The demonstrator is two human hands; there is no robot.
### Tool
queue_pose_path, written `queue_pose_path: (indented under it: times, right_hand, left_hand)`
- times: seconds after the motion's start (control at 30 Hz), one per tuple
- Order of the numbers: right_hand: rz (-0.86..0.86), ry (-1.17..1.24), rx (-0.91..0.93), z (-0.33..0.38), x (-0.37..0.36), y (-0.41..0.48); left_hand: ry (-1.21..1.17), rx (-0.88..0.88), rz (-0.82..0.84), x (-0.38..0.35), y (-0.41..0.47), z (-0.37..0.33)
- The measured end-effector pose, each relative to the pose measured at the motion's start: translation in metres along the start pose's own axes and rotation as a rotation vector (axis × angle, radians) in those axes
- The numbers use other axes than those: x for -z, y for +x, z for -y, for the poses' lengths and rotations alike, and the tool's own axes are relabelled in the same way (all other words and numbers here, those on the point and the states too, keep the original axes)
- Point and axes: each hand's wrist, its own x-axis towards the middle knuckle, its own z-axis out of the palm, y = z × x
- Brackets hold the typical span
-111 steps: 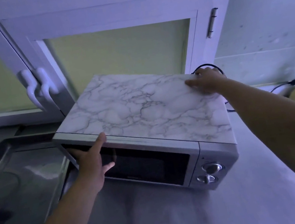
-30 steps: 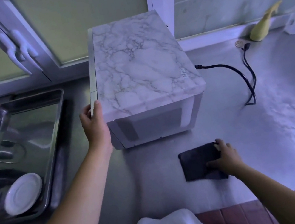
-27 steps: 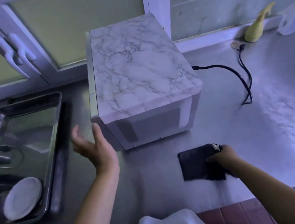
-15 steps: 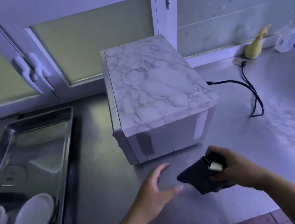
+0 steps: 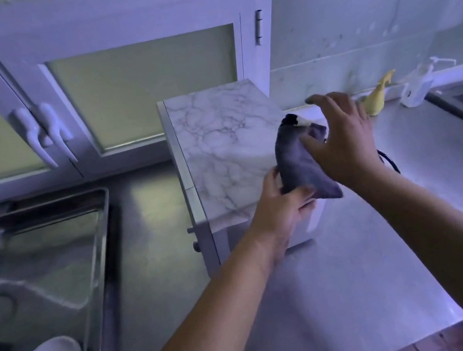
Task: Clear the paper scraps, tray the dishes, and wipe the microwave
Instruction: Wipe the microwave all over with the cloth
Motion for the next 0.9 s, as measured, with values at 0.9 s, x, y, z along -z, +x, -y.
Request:
queue_pose_path:
  times: [0.9]
  right_hand:
    - [0.673,0.135,0.431,0.08,-0.095,-0.081]
  left_hand:
    - [0.091,0.124,-0.636,0.208,-0.079,0.079]
